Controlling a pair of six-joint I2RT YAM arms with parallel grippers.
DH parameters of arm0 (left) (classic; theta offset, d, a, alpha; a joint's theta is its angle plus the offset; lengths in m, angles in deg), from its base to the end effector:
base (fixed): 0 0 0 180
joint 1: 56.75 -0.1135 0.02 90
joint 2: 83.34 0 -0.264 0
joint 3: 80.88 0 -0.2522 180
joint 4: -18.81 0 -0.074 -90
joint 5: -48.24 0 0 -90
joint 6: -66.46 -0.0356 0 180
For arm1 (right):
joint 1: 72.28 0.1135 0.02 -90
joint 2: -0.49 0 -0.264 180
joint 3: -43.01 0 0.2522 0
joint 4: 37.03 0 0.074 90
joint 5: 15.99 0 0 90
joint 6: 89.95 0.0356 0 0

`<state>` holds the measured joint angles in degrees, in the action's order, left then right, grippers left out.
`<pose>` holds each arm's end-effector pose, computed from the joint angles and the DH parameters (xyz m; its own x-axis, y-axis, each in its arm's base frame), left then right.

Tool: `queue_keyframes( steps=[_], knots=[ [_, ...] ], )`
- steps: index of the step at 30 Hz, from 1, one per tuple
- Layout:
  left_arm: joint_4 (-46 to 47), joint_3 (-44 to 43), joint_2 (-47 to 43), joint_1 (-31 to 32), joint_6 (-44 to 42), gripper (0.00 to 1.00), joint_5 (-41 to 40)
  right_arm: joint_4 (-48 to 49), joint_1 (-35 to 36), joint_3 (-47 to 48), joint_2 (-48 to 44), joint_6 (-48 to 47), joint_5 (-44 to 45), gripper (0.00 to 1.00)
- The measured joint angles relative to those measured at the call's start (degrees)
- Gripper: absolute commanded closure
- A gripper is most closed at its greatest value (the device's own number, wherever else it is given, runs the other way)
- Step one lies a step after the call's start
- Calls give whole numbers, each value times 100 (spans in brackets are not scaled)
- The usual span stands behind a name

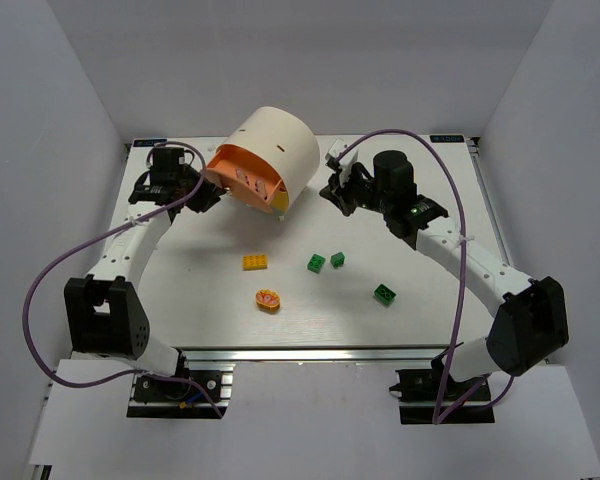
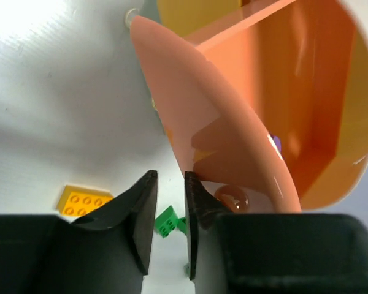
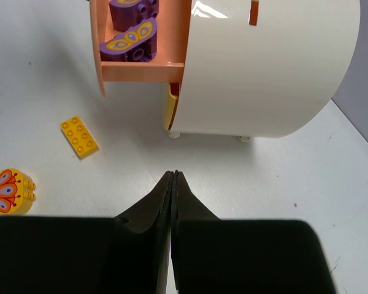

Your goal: Sort the legos into containers by color

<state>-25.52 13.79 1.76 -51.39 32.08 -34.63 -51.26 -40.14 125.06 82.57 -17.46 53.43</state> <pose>0.3263 -0.0351 0.3015 -0.5410 -0.7718 -0.3342 -0.4694 0.6068 -0.6415 0.2811 0.1914 0.3484 0.0377 -0.3089 -0.9503 -0.8128 0.5437 -0.2090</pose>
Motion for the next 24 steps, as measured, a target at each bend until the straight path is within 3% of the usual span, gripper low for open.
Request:
queue_keyframes(
  steps=[4, 14, 24],
  knots=[
    [236, -98, 170, 0, -11, 51, 50, 7, -26, -85, -20, -9, 13, 100],
    [839, -262, 466, 0, 33, 33, 317, 11, -59, -146, -76, -48, 13, 100],
    [1220, -721, 1375, -2, 85, 31, 695, 11, -107, -162, -103, -72, 17, 100]
  ],
)
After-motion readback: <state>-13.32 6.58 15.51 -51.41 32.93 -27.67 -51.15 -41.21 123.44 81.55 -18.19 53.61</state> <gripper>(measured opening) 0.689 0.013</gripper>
